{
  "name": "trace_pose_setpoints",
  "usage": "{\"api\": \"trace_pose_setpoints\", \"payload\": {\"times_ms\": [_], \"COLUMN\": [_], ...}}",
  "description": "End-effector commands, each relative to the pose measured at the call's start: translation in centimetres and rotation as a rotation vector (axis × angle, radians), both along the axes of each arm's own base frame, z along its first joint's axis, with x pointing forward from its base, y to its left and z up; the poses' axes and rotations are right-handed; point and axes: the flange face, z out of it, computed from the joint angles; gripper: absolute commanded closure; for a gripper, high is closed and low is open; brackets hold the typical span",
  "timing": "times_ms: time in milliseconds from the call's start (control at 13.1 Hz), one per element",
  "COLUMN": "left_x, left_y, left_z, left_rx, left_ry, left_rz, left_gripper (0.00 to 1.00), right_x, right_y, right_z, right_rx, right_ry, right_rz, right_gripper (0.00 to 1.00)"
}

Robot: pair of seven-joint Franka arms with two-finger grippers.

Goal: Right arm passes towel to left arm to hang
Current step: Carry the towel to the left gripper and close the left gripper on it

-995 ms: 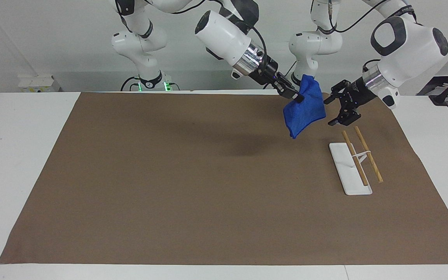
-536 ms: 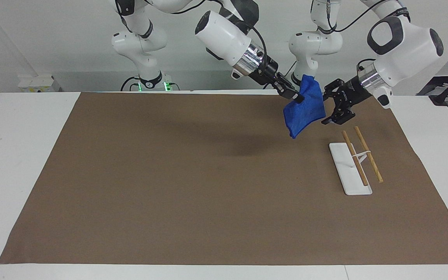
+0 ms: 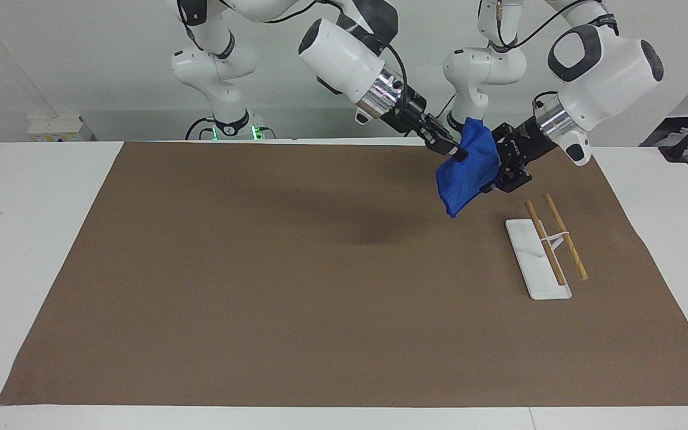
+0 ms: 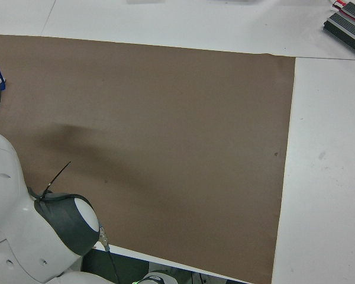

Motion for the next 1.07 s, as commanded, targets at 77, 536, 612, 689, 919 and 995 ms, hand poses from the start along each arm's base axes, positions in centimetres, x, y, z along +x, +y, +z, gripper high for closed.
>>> {"api": "trace_pose_setpoints", "payload": {"times_ms": [77, 536, 612, 689, 919, 995], "left_x": [0.25, 0.32, 0.33, 0.40, 0.90, 0.92], "left_y": [0.40, 0.01, 0.03, 0.15, 0.54, 0.54], "left_z": [1.79, 1.67, 1.67, 1.69, 1.27, 1.28], "left_rx": [-0.044, -0.031, -0.030, -0.028, 0.027, 0.027], "left_ry": [-0.028, -0.070, -0.083, -0.095, -0.128, -0.133], "left_rz": [0.046, 0.008, -0.010, -0.019, -0.036, -0.042], "left_gripper": [0.15, 1.00, 1.00, 1.00, 1.00, 1.00], "right_x": [0.32, 0.30, 0.29, 0.30, 0.29, 0.29], "right_y": [0.35, 0.36, 0.37, 0.36, 0.37, 0.37], "right_z": [0.28, 0.21, 0.19, 0.20, 0.19, 0.19], "right_rx": [0.030, 0.028, 0.027, 0.028, 0.027, 0.027], "right_ry": [0.008, 0.006, 0.007, 0.006, 0.007, 0.007], "right_rz": [-0.011, -0.010, -0.009, -0.010, -0.009, -0.009], "right_gripper": [1.00, 1.00, 1.00, 1.00, 1.00, 1.00]}}
